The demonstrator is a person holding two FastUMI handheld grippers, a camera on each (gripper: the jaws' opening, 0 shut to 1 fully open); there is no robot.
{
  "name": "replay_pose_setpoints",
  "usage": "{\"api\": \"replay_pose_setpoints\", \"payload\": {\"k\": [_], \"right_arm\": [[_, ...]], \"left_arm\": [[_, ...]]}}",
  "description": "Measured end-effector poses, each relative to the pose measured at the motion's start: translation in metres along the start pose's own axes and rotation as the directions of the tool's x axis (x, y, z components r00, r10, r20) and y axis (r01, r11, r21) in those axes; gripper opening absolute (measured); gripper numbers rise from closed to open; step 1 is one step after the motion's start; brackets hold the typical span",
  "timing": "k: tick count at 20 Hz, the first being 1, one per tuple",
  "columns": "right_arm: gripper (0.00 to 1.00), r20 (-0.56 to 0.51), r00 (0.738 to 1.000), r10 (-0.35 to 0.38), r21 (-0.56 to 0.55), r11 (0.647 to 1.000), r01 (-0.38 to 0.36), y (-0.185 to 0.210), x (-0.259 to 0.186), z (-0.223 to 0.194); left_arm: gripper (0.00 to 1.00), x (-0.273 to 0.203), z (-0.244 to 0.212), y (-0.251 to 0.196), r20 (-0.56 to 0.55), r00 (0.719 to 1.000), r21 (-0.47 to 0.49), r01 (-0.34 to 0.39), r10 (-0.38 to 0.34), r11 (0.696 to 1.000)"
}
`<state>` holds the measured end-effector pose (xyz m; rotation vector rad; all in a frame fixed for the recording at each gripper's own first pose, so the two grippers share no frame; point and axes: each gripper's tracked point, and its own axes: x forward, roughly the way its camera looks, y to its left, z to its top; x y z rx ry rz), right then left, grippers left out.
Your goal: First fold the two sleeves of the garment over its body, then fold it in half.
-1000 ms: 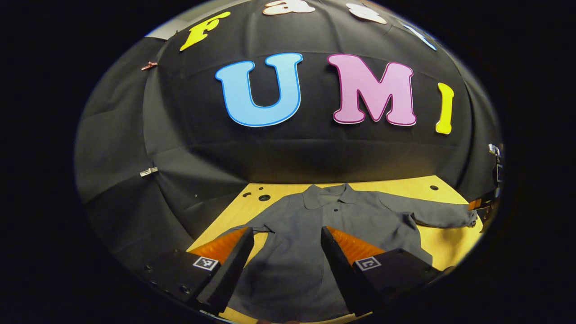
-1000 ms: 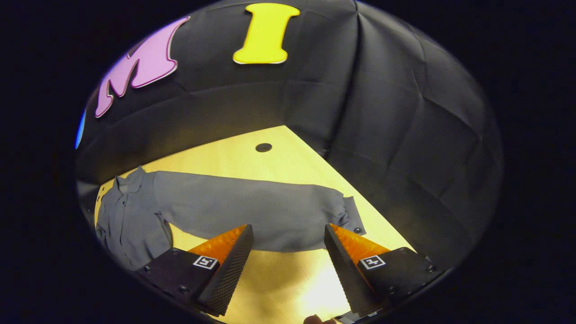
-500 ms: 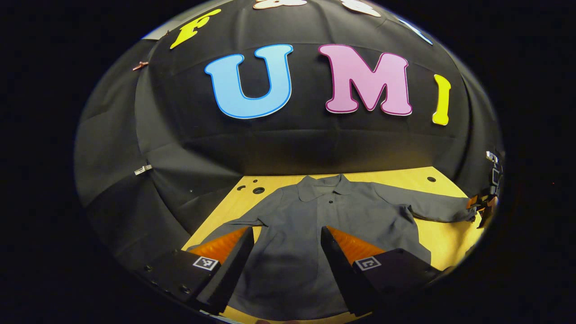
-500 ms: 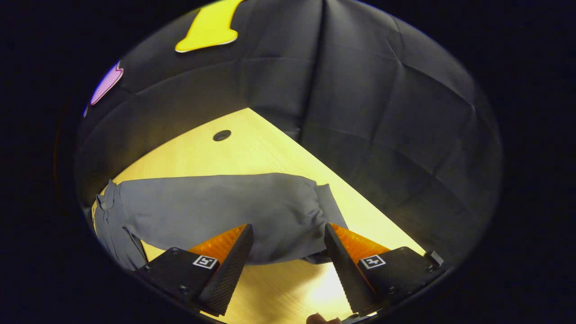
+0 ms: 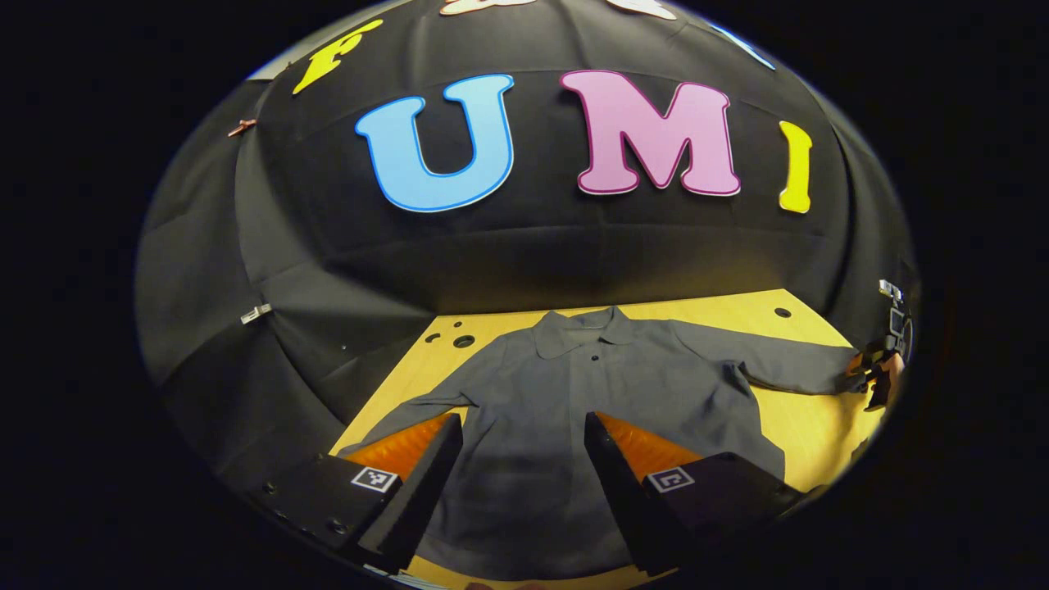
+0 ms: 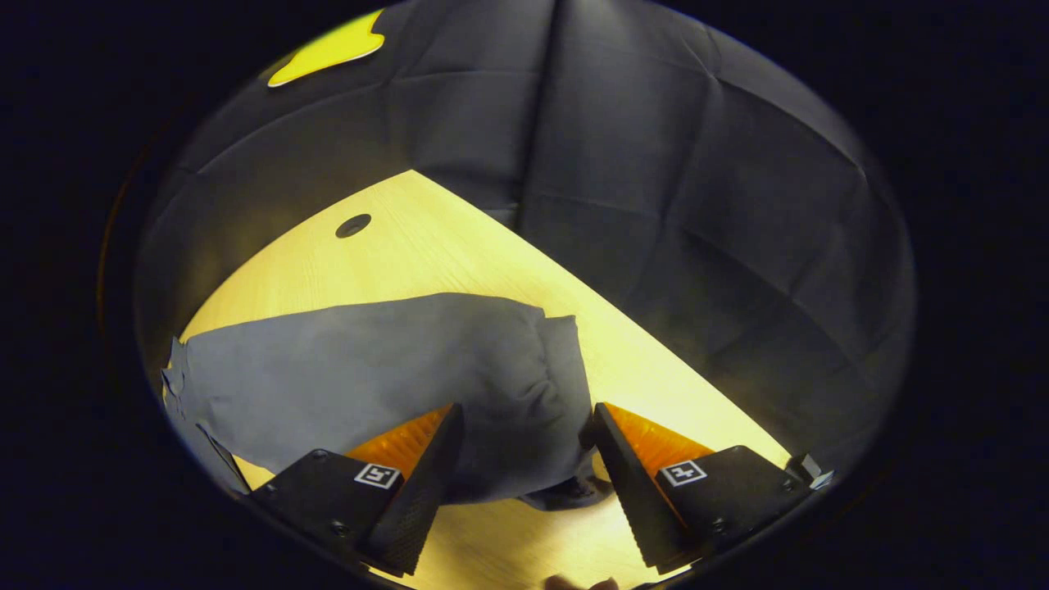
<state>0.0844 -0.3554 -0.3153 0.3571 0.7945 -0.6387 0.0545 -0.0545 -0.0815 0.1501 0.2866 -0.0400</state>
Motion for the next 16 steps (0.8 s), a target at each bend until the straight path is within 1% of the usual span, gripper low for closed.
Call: {"api": "replay_pose_setpoints", "payload": {"k": [1,2,4,5,7,8,9,10,11,12,16], "right_arm": [[0.98,0.021,1.0,0.004,-0.012,1.0,-0.003,0.002,-0.002,0.003],[0.98,0.02,1.0,0.014,-0.025,1.0,-0.014,0.004,-0.003,0.001],[0.89,0.031,0.999,0.035,-0.05,0.998,-0.034,0.012,-0.005,0.002],[0.76,0.028,0.998,0.052,-0.058,0.997,-0.05,0.017,-0.004,0.001],[0.39,0.033,0.997,0.069,-0.07,0.995,-0.067,0.027,-0.002,0.002],[0.29,0.044,0.997,0.06,-0.078,0.995,-0.056,0.028,-0.001,0.003],[0.2,0.039,0.997,0.068,-0.079,0.995,-0.065,0.033,0.0,0.002],[0.18,0.041,0.997,0.066,-0.076,0.995,-0.063,0.032,0.001,0.003],[0.11,0.034,0.997,0.071,-0.069,0.995,-0.069,0.033,0.001,0.002],[0.07,0.04,0.996,0.075,-0.064,0.995,-0.073,0.034,-0.001,0.002],[0.07,0.043,0.996,0.081,-0.041,0.996,-0.079,0.035,-0.004,0.007]], "left_arm": [[0.96,0.001,-0.001,-0.005,-0.004,1.0,0.001,0.011,-0.011,1.0],[0.98,0.002,-0.004,-0.012,-0.016,1.0,-0.002,0.024,-0.024,1.0],[0.98,0.002,-0.005,-0.021,-0.024,0.999,-0.017,0.037,-0.037,0.999],[0.98,0.001,-0.006,-0.025,-0.025,0.999,-0.023,0.038,-0.039,0.999],[0.98,0.0,-0.01,-0.033,-0.034,0.998,-0.026,0.054,-0.055,0.998],[0.98,0.0,-0.011,-0.035,-0.041,0.998,-0.022,0.056,-0.057,0.998],[0.98,0.001,-0.012,-0.035,-0.046,0.997,-0.018,0.055,-0.056,0.998],[0.98,0.002,-0.011,-0.034,-0.044,0.997,-0.018,0.055,-0.056,0.998],[0.98,0.0,-0.01,-0.033,-0.04,0.998,-0.02,0.052,-0.053,0.998],[0.98,0.0,-0.008,-0.032,-0.037,0.998,-0.022,0.048,-0.049,0.999],[0.98,0.0,-0.017,-0.017,-0.056,0.998,-0.043,0.013,-0.015,0.999]]}}
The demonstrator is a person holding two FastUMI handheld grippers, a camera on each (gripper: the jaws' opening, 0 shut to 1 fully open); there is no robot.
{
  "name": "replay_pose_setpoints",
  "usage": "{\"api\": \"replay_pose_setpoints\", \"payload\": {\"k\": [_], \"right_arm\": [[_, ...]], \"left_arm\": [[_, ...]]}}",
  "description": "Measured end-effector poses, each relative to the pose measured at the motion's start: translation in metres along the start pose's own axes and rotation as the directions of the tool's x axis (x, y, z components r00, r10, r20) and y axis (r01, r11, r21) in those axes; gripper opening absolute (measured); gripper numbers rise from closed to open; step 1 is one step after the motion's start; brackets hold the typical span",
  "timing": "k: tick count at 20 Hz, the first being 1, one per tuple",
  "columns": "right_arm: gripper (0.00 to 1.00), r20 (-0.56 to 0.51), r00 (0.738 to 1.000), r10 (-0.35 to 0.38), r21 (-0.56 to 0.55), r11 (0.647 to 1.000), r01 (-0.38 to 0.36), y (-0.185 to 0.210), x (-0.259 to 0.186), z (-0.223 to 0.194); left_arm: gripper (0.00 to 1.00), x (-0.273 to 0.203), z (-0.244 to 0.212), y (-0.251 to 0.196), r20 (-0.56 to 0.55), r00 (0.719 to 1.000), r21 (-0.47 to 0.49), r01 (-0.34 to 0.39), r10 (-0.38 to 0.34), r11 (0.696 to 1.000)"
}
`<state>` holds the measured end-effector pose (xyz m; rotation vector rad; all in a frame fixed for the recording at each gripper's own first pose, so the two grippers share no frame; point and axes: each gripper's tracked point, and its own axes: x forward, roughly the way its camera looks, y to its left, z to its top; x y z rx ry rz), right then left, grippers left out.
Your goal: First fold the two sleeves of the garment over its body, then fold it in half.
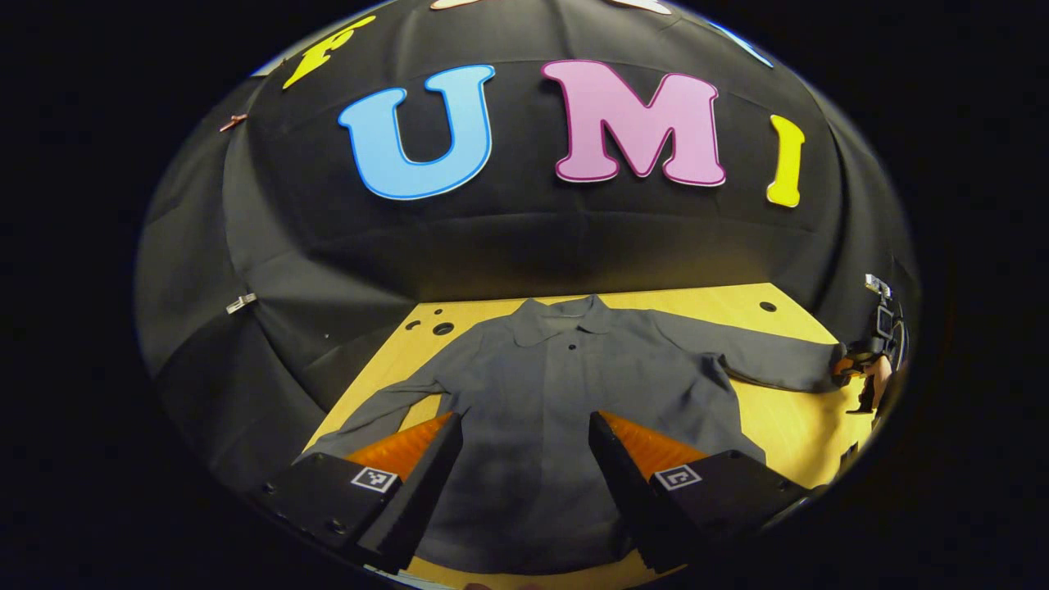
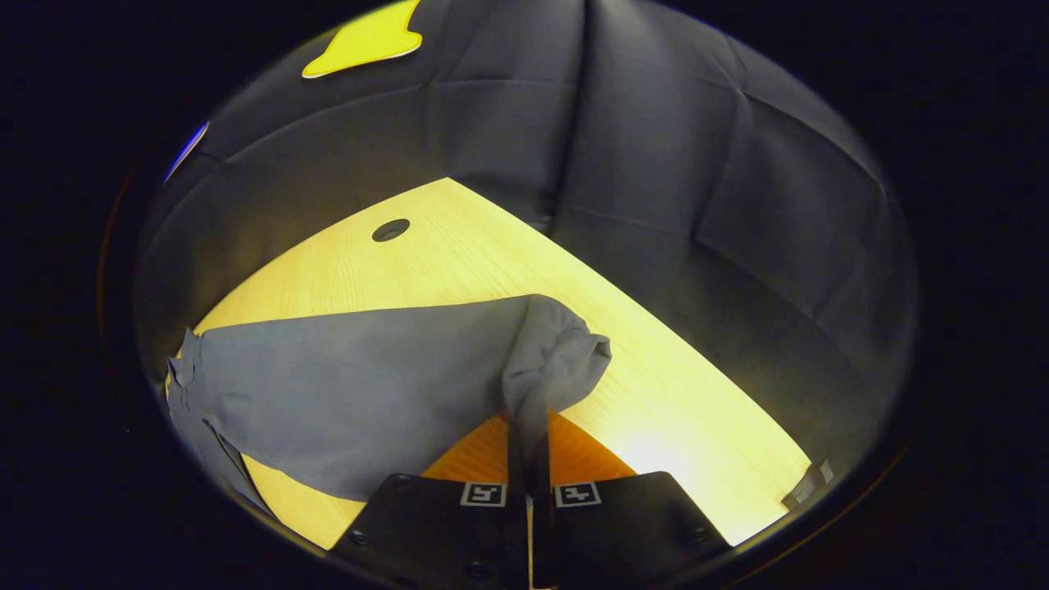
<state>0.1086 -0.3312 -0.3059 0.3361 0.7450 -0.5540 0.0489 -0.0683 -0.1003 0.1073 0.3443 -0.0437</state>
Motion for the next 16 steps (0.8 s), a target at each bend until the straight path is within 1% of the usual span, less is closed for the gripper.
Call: {"api": "replay_pose_setpoints", "payload": {"k": [3,5,7,11,14,15,16], "right_arm": [[0.07,0.018,1.0,0.006,-0.057,0.998,-0.005,0.007,-0.007,0.009],[0.07,0.036,0.999,0.019,-0.102,0.995,-0.015,0.019,-0.016,0.018],[0.07,0.056,0.998,0.039,-0.118,0.993,-0.032,0.034,-0.027,0.03],[0.07,0.106,0.99,0.09,-0.168,0.983,-0.071,0.075,-0.056,0.058],[0.07,0.135,0.982,0.129,-0.208,0.973,-0.099,0.107,-0.074,0.076],[0.12,0.148,0.979,0.143,-0.229,0.968,-0.107,0.119,-0.08,0.081],[0.07,0.169,0.972,0.163,-0.265,0.957,-0.114,0.131,-0.088,0.087]], "left_arm": [[0.98,0.003,-0.008,0.014,-0.028,0.999,-0.014,-0.027,0.026,1.0],[0.98,0.003,-0.007,0.023,-0.025,0.999,-0.029,-0.043,0.042,0.999],[0.98,0.001,-0.01,0.03,-0.029,0.998,-0.04,-0.048,0.047,0.998],[0.98,-0.002,-0.014,0.048,-0.04,0.998,-0.059,-0.06,0.057,0.996],[0.98,-0.007,-0.012,0.063,-0.026,0.998,-0.081,-0.067,0.065,0.995],[0.98,-0.009,-0.014,0.069,-0.024,0.997,-0.083,-0.074,0.072,0.994],[0.98,-0.01,-0.015,0.076,-0.024,0.996,-0.087,-0.083,0.081,0.993]]}}
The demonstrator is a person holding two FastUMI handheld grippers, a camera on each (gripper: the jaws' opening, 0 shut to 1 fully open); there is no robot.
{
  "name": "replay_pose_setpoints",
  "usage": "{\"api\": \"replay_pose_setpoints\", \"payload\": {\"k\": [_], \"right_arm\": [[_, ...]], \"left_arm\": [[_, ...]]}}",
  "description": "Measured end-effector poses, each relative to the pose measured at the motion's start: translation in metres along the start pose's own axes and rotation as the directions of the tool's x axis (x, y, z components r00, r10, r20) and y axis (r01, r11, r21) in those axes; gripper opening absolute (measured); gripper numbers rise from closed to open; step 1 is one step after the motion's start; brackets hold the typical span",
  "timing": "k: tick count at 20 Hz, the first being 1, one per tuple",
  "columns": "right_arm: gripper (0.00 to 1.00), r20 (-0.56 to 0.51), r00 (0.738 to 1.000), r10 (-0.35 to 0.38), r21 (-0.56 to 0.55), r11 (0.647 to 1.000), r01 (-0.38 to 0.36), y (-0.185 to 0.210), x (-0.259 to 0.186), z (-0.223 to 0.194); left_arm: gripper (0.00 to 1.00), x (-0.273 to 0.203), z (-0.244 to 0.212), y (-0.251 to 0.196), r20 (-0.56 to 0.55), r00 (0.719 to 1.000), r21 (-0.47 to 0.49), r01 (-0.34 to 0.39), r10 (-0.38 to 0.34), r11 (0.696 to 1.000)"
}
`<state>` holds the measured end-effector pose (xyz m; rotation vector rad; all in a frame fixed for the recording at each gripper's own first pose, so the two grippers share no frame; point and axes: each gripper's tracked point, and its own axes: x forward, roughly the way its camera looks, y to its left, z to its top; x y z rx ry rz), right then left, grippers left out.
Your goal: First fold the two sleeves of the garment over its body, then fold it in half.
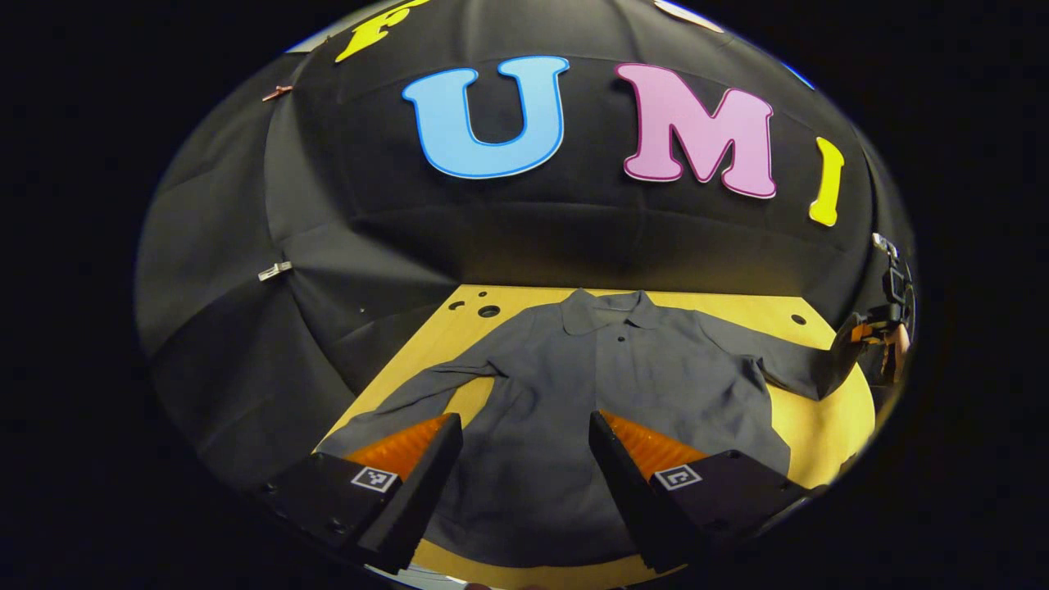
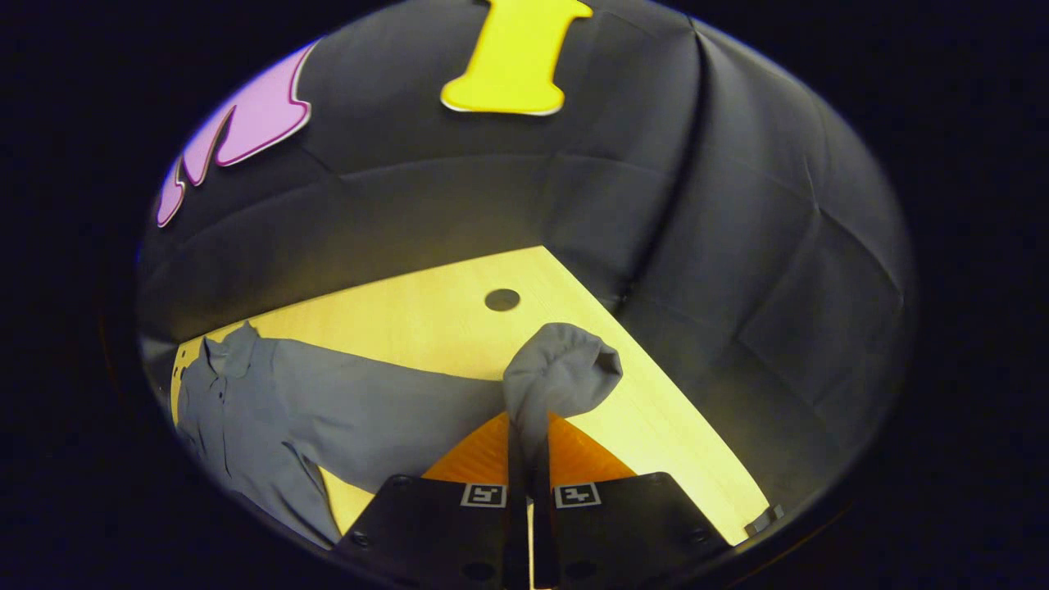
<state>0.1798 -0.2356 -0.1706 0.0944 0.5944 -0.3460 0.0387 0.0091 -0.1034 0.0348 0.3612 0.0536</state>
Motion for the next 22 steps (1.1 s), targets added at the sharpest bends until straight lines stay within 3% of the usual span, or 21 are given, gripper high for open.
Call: {"api": "replay_pose_setpoints", "payload": {"k": [5,9,16,22], "right_arm": [[0.07,0.055,0.989,0.135,-0.138,0.982,-0.126,0.095,-0.03,0.039],[0.07,0.091,0.959,0.268,-0.218,0.945,-0.243,0.183,-0.047,0.059],[0.07,0.06,0.88,0.471,-0.337,0.84,-0.426,0.364,-0.093,0.047],[0.07,-0.021,0.823,0.568,-0.431,0.737,-0.52,0.497,-0.115,0.001]], "left_arm": [[0.98,-0.008,-0.019,0.039,-0.01,0.998,-0.054,-0.054,0.054,0.997],[0.98,-0.023,-0.031,0.072,-0.021,0.996,-0.096,-0.094,0.092,0.991],[0.98,-0.047,-0.048,0.13,-0.047,0.987,-0.138,-0.162,0.156,0.977],[0.98,-0.057,-0.059,0.168,-0.064,0.979,-0.178,-0.203,0.194,0.963]]}}
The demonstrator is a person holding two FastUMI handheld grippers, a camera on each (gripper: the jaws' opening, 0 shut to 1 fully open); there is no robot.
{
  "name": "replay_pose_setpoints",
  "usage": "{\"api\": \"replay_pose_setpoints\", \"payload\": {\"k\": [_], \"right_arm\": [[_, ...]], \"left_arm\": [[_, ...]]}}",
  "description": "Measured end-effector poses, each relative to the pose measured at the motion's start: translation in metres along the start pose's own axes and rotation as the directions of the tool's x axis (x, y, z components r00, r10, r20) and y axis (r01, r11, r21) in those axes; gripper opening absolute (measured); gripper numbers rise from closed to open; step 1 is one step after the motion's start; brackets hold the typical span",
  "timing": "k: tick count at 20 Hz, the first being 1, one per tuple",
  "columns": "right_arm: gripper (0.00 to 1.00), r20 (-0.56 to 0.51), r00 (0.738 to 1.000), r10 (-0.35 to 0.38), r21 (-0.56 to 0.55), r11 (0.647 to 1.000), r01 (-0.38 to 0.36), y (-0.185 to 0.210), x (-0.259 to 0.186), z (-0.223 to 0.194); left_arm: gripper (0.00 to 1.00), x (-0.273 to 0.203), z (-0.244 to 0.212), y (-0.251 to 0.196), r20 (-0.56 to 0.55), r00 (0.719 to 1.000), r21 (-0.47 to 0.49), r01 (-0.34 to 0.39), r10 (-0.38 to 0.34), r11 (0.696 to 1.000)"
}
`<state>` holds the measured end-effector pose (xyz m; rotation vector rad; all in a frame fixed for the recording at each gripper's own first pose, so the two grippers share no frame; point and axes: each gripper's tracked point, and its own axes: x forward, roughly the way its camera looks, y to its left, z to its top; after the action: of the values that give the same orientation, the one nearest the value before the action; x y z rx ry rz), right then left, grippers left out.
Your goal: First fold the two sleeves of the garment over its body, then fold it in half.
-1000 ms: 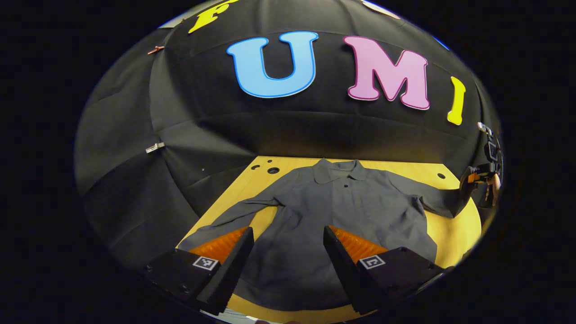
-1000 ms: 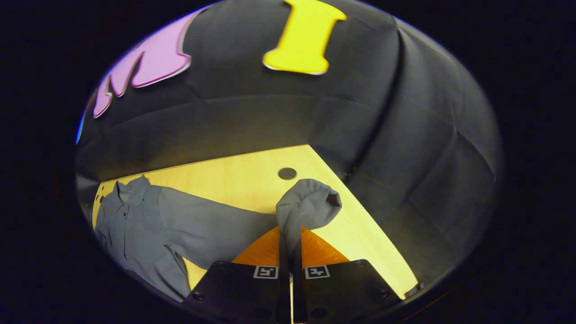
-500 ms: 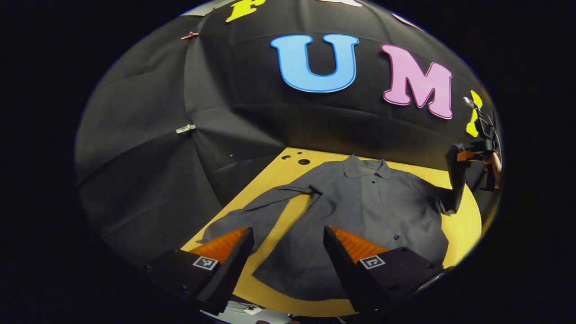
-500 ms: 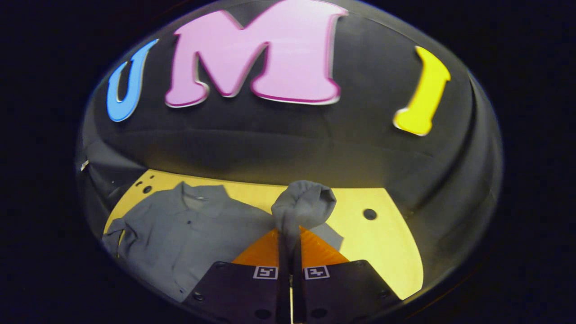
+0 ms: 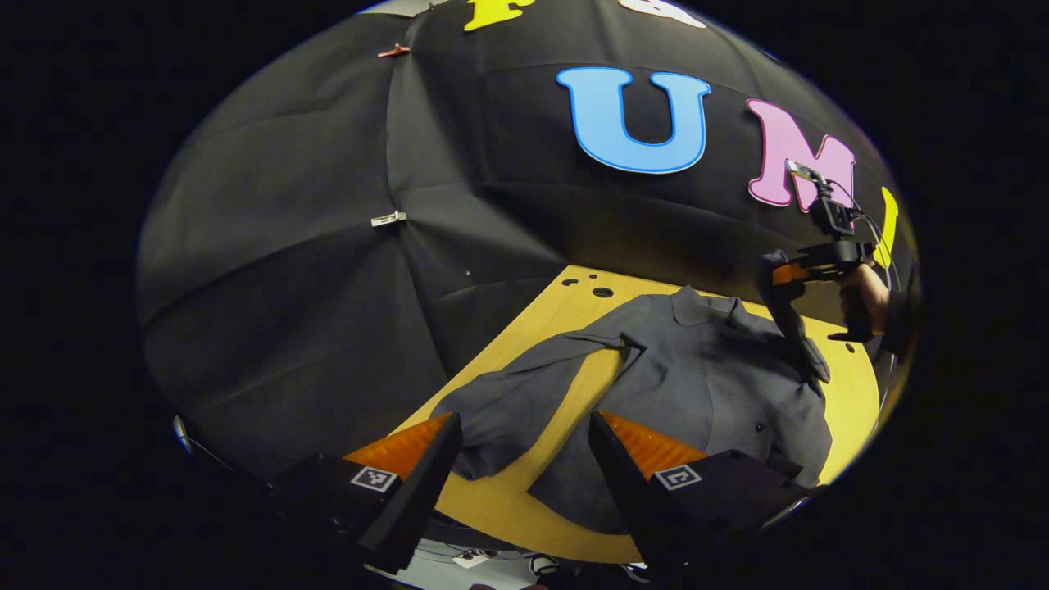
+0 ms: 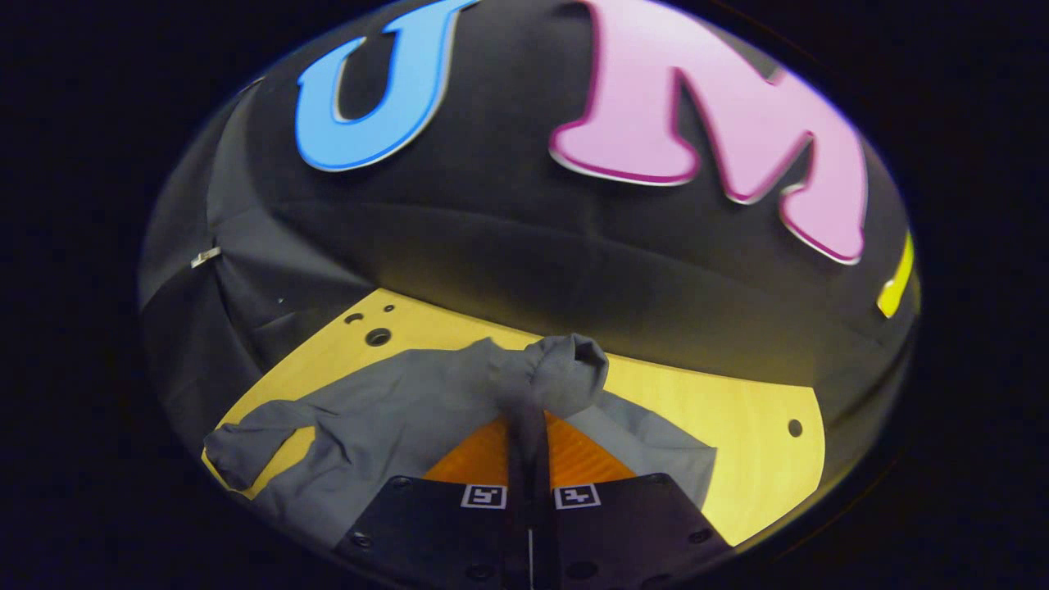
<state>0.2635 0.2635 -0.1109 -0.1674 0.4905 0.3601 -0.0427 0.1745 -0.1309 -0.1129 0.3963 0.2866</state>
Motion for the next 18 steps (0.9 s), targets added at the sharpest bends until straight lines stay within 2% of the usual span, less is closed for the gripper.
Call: {"api": "replay_pose_setpoints", "payload": {"k": [4,7,9,14,16,17,18], "right_arm": [[0.06,-0.067,0.994,0.081,-0.033,0.996,-0.083,0.076,0.029,-0.018],[0.06,-0.116,0.988,0.106,-0.084,0.99,-0.116,0.117,0.049,-0.039],[0.07,-0.151,0.979,0.136,-0.055,0.988,-0.145,0.145,0.058,-0.051],[0.08,-0.178,0.974,0.142,-0.065,0.986,-0.156,0.187,0.079,-0.06],[0.13,-0.183,0.967,0.176,-0.053,0.981,-0.188,0.205,0.079,-0.062],[0.32,-0.178,0.966,0.185,-0.056,0.979,-0.198,0.211,0.077,-0.059],[0.35,-0.167,0.968,0.189,-0.07,0.977,-0.203,0.216,0.073,-0.058]], "left_arm": [[0.98,0.0,-0.013,0.017,-0.035,0.999,-0.034,-0.019,0.018,0.999],[0.98,-0.004,-0.024,0.028,-0.042,0.999,-0.071,-0.031,0.029,0.997],[0.98,-0.009,-0.032,0.035,-0.052,0.998,-0.098,-0.047,0.042,0.994],[0.99,-0.016,-0.057,0.049,-0.07,0.997,-0.156,-0.055,0.045,0.986],[0.94,-0.011,-0.057,0.06,-0.033,0.998,-0.152,-0.063,0.059,0.986],[0.97,-0.006,-0.058,0.065,-0.026,0.998,-0.148,-0.065,0.062,0.987],[0.96,0.001,-0.06,0.07,-0.023,0.997,-0.15,-0.07,0.067,0.986]]}}
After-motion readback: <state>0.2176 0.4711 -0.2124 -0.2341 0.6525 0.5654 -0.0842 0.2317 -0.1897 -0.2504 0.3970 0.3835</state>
